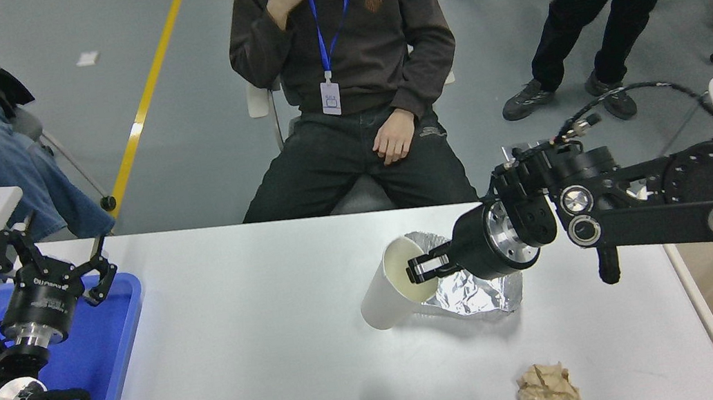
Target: Clean the table surface
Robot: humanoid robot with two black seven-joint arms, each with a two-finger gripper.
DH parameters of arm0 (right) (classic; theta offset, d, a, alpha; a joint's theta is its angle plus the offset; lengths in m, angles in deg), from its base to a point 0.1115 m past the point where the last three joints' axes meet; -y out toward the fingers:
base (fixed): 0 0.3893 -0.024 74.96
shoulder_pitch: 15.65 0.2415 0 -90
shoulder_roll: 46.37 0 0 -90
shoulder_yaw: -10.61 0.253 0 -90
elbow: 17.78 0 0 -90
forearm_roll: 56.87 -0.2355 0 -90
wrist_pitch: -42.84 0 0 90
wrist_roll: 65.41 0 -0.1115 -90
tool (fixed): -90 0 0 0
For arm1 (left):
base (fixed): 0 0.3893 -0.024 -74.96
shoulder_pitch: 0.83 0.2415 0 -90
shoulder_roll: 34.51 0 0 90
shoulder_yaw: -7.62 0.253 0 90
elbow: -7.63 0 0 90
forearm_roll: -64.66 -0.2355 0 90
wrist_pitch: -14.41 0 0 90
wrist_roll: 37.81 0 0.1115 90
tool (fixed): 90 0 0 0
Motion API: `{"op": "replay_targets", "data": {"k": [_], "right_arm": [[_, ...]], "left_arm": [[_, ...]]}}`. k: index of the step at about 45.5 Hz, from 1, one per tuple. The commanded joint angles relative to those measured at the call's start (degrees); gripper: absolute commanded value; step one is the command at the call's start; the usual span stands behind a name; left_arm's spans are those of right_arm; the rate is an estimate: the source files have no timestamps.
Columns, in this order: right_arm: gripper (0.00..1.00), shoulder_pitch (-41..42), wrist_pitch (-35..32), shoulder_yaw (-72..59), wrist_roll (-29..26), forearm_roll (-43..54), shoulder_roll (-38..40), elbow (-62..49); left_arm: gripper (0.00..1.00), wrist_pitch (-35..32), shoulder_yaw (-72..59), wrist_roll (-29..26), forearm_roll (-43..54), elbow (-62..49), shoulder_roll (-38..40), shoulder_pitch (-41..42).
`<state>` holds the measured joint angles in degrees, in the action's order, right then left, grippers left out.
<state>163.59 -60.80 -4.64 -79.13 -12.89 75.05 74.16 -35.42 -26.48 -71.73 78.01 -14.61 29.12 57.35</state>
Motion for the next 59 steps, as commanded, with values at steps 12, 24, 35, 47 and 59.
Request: {"op": "replay_targets", "data": {"k": [12,24,35,47,59], "right_arm": [[0.0,6.4,-3.7,0.0,0.0,-2.5,10.1,4.5],[0.0,6.2,-3.8,-2.1,0.8,-1.4,13.6,4.4],[0.0,5.3,-3.8,-1.8,1.2,-0.2,21.7,4.1],[0.0,-0.2,-3.9,-1.1,2.5,4.9,31.1,4.1],[0.0,-2.4,-3.9,-1.2,2.5,5.2,38.4,4.0]], "left_arm": [[1.0,-0.1,0.0,0.0,0.0,0.0,0.0,0.0],[1.0,-0.1,0.0,0.0,0.0,0.0,0.0,0.0],[1.0,0.0,0.0,0.0,0.0,0.0,0.0,0.0],[1.0,0.0,0.0,0.0,0.0,0.0,0.0,0.0],[1.0,0.0,0.0,0.0,-0.1,0.0,0.0,0.0]]}}
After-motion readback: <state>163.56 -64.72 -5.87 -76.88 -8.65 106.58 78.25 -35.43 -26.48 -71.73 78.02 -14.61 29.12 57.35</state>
